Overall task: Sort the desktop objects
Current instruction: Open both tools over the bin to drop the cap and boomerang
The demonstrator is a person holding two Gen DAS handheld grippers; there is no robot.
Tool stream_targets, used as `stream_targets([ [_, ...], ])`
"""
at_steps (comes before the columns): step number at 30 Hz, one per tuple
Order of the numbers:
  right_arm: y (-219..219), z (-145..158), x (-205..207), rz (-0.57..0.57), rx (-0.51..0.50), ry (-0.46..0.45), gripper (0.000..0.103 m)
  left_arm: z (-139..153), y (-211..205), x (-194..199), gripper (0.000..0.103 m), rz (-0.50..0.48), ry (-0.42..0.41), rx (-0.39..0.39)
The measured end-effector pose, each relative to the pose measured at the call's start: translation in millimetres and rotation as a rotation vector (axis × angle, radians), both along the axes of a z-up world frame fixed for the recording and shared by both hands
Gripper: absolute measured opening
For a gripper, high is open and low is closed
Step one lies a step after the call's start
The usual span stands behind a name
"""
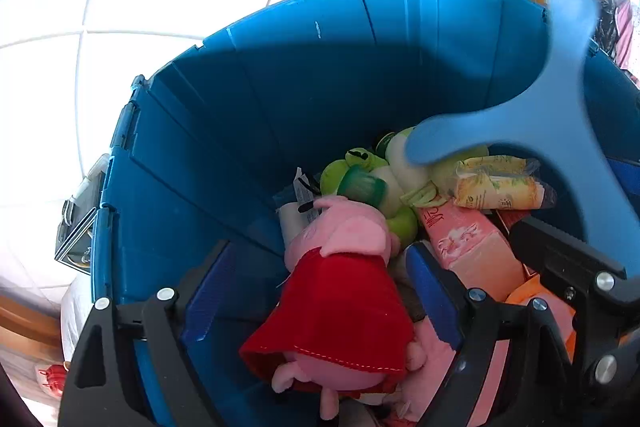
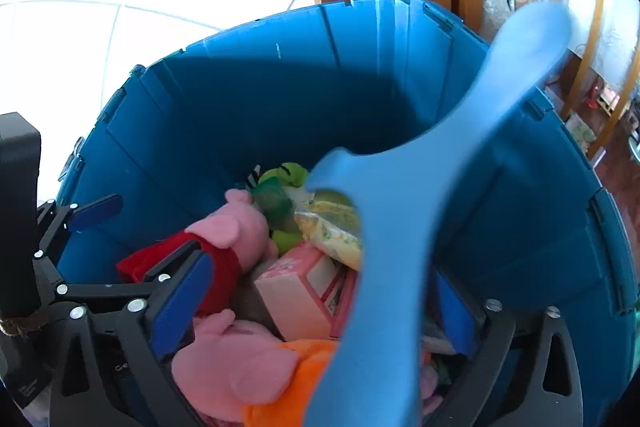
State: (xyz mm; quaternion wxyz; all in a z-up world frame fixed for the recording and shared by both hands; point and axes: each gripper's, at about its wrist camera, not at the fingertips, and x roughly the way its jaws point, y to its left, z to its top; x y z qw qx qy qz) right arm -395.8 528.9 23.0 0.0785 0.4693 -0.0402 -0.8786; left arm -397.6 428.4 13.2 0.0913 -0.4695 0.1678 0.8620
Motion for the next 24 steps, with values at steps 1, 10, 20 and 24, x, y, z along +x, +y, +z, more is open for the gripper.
stream_targets([
  [1,-1,1,0,0.004,0.003,0.002,0.103,0,0,-1,0.087,0.002,0.001,-0.002],
  [10,4,24,14,-0.019,0.031,0.108,0.103,20,-13,2,0.087,0.032,-0.028,0.114],
  [20,9,102,90,-0.016,0.010,0.278,0.103,106,-53,78,0.087,-0.047,0.113,0.236],
  [24,-5,119,142,-0.007,0.007,0.391,0.103,131,-81,134,0.102,-0.053,0.267,0.297],
])
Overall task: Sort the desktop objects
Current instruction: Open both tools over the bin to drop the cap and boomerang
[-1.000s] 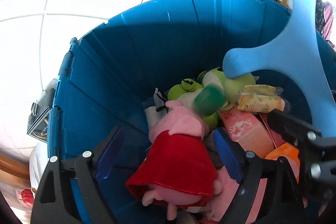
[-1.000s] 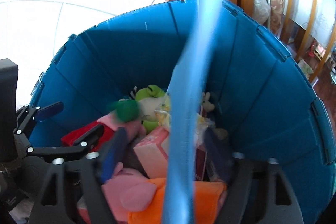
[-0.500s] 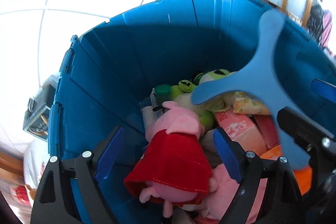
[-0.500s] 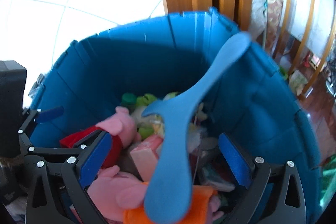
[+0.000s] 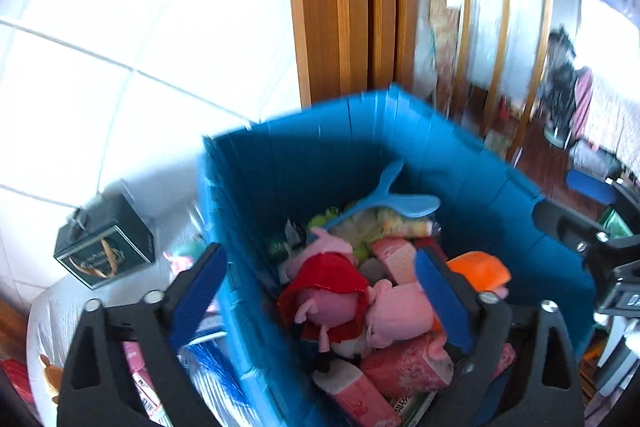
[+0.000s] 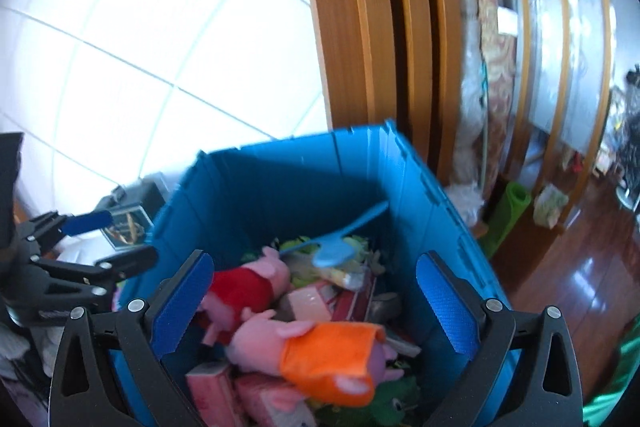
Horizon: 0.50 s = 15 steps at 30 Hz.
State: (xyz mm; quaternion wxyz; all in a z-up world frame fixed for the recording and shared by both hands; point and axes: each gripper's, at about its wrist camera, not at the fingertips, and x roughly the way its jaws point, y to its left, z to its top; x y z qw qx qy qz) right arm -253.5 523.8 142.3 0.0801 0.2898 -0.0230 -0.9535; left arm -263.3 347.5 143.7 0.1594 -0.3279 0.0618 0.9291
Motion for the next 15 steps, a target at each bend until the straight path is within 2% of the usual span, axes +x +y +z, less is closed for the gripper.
stream_targets([
  [3,-15,4,38,-0.006,0.011,0.082,0.103,3,-24,35,0.103,0.019,0.086,0.052],
  [7,-37,-2,76,-0.055,0.050,0.156,0.103,-7,-55,71,0.103,0.081,0.160,0.088],
  [15,-80,-27,123,-0.152,0.122,0.164,0.103,-29,-95,107,0.103,0.074,0.144,0.115],
])
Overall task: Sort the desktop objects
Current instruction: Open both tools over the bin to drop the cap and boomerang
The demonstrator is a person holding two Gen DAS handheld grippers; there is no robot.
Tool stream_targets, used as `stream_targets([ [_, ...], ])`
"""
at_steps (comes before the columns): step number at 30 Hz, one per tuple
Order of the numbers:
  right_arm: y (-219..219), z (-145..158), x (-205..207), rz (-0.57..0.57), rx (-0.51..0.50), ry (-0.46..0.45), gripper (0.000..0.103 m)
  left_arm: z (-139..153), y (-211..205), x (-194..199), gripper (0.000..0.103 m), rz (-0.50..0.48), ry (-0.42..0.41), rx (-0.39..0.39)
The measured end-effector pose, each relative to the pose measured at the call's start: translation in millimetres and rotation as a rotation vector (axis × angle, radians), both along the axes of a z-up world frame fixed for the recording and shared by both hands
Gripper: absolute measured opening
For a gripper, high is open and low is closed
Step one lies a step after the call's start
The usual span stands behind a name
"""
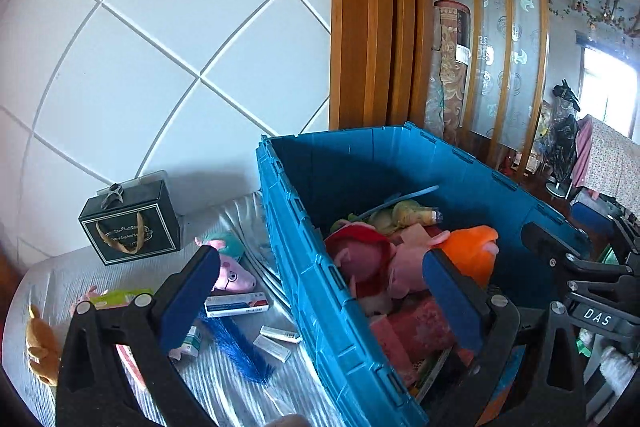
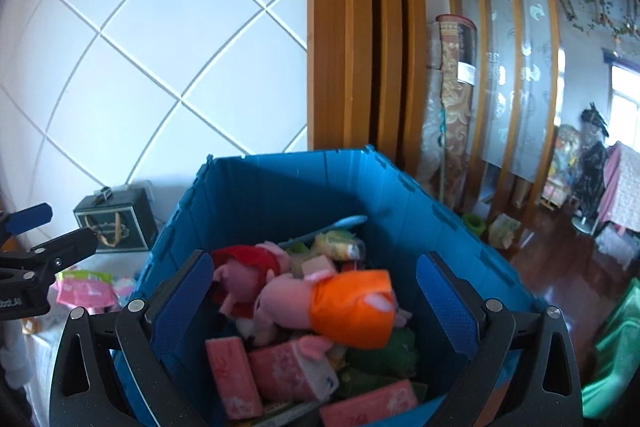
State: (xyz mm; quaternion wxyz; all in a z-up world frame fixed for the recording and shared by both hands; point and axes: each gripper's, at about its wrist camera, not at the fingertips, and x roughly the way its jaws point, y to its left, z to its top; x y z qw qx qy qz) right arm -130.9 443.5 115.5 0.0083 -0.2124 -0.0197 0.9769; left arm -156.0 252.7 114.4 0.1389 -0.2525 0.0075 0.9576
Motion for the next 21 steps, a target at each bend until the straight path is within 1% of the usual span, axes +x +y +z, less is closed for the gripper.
stream_targets([
  [2,-10,-4,8,-0.017,0.008,0.005,0.103,-5,-9,7,0.102,0.003,-0.011,-0.001],
  [4,-16,-7,16,-0.054,0.022,0.008,0.103,-10,-14,12,0.102,0.015,-0.020,-0.020],
  [8,-25,-15,24,-0.089,0.030,-0.003,0.103,-17,-28,25,0.103,0.047,-0.005,-0.052],
  [13,-32,-24,25,-0.120,0.034,-0.043,0.103,-20,-43,30,0.102,0.030,-0.017,-0.013],
  [21,-32,-24,27,-0.151,0.038,-0.058,0.103,-22,-40,32,0.102,-0.001,-0.021,-0.003],
])
